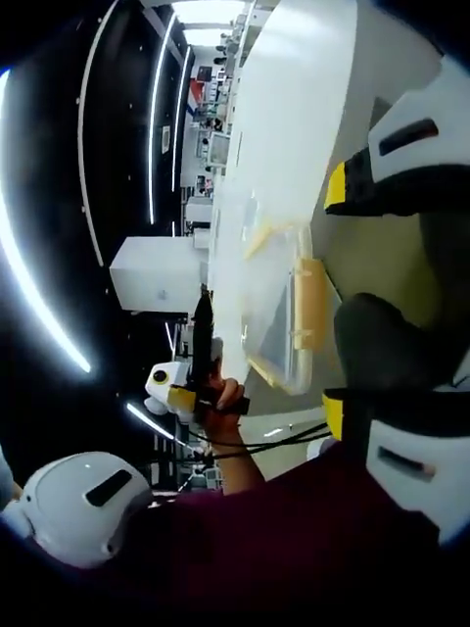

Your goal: Snap each plastic latch of the storage box into its locked position after aligning the lid with the box until every specified latch is closed and the lid sits flush.

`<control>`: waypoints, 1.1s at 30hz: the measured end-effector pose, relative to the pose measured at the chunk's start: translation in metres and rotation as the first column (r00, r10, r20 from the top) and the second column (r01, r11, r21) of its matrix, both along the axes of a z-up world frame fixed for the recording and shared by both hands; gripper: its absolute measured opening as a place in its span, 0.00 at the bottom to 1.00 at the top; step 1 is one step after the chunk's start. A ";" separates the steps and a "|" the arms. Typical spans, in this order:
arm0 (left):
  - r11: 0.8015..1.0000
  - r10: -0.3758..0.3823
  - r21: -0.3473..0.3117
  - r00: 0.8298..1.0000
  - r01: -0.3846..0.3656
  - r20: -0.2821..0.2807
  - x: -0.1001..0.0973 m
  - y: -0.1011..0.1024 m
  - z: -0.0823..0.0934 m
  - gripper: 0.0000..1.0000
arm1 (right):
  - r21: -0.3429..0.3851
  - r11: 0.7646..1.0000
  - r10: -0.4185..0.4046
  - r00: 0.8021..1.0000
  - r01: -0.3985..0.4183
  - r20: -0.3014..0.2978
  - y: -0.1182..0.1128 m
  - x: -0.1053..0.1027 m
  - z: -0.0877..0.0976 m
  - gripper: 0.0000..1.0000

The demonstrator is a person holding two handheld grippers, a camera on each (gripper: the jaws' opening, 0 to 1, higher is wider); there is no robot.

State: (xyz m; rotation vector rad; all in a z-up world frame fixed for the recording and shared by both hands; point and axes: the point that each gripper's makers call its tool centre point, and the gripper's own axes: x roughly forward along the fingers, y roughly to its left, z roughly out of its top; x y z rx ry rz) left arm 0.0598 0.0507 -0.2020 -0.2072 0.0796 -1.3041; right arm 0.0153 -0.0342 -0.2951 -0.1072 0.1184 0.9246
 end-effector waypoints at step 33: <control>0.988 -0.089 0.126 0.996 0.092 -0.032 -0.009 -0.009 -0.034 0.84 | 0.052 0.997 0.049 0.999 -0.049 0.014 -0.001 0.011 0.002 0.38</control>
